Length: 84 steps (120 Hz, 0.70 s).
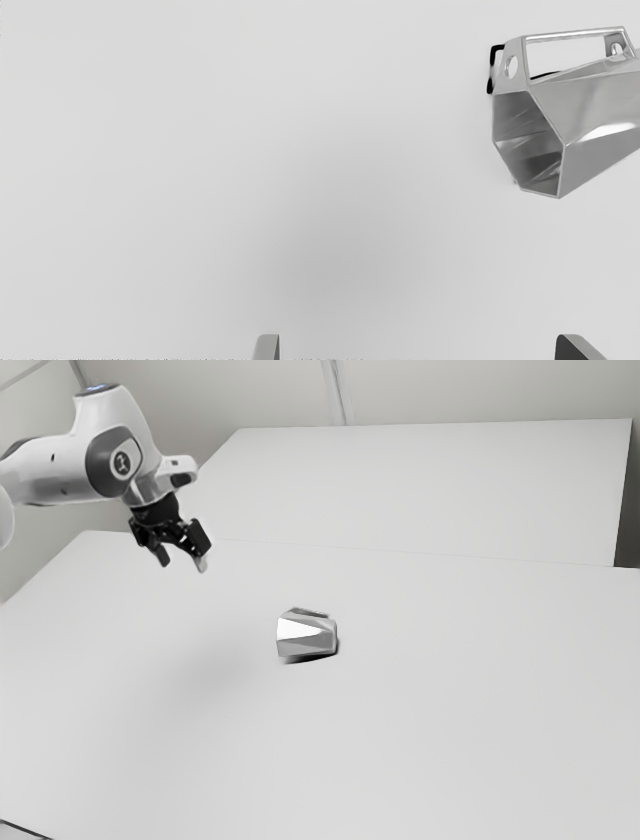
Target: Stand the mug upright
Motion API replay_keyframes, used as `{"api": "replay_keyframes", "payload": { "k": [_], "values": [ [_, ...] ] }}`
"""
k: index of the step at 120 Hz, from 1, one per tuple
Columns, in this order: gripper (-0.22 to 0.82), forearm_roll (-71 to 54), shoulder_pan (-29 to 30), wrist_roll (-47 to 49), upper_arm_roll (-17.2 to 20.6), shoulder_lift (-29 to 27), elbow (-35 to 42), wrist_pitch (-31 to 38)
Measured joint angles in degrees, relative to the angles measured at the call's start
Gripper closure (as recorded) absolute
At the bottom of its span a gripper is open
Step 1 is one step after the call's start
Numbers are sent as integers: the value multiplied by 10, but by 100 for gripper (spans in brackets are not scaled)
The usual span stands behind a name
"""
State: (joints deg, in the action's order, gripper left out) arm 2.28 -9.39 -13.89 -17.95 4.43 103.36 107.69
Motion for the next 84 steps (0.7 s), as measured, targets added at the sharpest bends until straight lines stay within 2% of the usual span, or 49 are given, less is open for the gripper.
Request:
{"api": "replay_keyframes", "payload": {
  "k": [15,24,49,84],
  "values": [
    [0,16,5,-1,-2,4,15,14],
    [0,72,4,-3,-2,9,45,26],
    [0,233,6,-25,-2,65,77,41],
    [0,425,7,-73,-8,129,81,37]
  ]
}}
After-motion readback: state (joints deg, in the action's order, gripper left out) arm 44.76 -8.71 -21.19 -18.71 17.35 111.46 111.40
